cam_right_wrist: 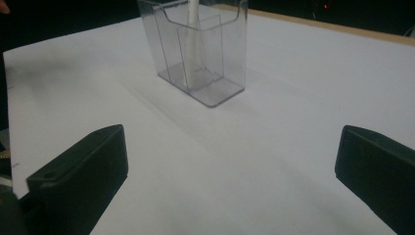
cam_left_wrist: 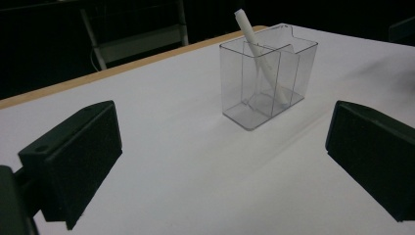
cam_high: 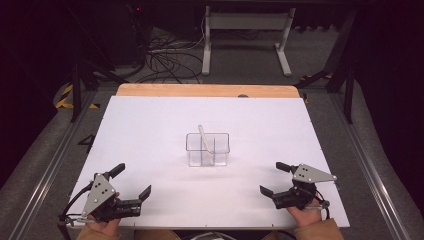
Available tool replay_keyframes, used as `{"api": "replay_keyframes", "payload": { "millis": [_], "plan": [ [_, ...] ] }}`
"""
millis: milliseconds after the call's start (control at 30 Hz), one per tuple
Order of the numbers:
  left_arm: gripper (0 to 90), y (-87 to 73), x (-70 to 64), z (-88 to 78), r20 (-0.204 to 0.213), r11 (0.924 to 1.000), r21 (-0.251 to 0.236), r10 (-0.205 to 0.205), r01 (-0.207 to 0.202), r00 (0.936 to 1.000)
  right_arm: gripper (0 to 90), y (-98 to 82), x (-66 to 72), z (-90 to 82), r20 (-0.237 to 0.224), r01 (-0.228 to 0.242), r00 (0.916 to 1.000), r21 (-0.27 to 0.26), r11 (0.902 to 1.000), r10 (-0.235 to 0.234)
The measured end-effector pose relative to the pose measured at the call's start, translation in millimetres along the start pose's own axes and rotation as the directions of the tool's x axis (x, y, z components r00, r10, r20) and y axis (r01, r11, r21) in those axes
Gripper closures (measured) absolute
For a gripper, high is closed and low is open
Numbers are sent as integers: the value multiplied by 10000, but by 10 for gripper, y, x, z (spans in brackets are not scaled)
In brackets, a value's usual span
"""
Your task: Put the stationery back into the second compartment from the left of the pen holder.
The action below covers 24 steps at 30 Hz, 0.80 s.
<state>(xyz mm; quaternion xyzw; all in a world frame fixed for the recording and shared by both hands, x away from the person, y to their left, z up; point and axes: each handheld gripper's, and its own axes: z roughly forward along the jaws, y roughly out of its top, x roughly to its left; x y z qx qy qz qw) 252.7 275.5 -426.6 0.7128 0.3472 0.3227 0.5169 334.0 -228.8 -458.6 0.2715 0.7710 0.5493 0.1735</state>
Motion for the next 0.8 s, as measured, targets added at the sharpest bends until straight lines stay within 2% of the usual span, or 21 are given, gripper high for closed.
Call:
{"api": "replay_keyframes", "payload": {
  "millis": [100, 200, 333, 467, 567, 667, 800],
  "plan": [
    [10, -7, -5, 18, 70, 9999, 91, 65, -66, 10000, 0, -60, 5, 22, -4, -220, 9998, 294, 9993, 220],
    [10, -19, 4, 35, 53, 9999, 132, 110, -111, 9999, 0, -94, 26, 55, -17, -114, 9999, 737, 9972, 116],
    [10, -42, 22, 54, 70, 9998, 174, -37, 36, 10000, 0, -68, 29, 67, -9, 319, 9995, 373, 9988, -319],
    [10, -55, 25, 59, 102, 9997, 180, -194, 192, 9998, 1, -48, 12, 47, 79, 284, 9996, 290, 9992, -287],
    [10, -65, 28, 66, 74, 9997, 197, -125, 123, 9999, 36, -24, 3, 21, 228, 344, 9991, 307, 9989, -351],
    [10, -67, 24, 77, -48, 9996, 280, -37, 38, 10000, 32, -22, -16, 22, 196, 228, 9995, 374, 9990, -236],
    [9, -66, 25, 68, -1, 9996, 266, -45, 45, 10000, 21, -23, -17, 26, 291, 212, 9993, 375, 9991, -223]
  ]
}}
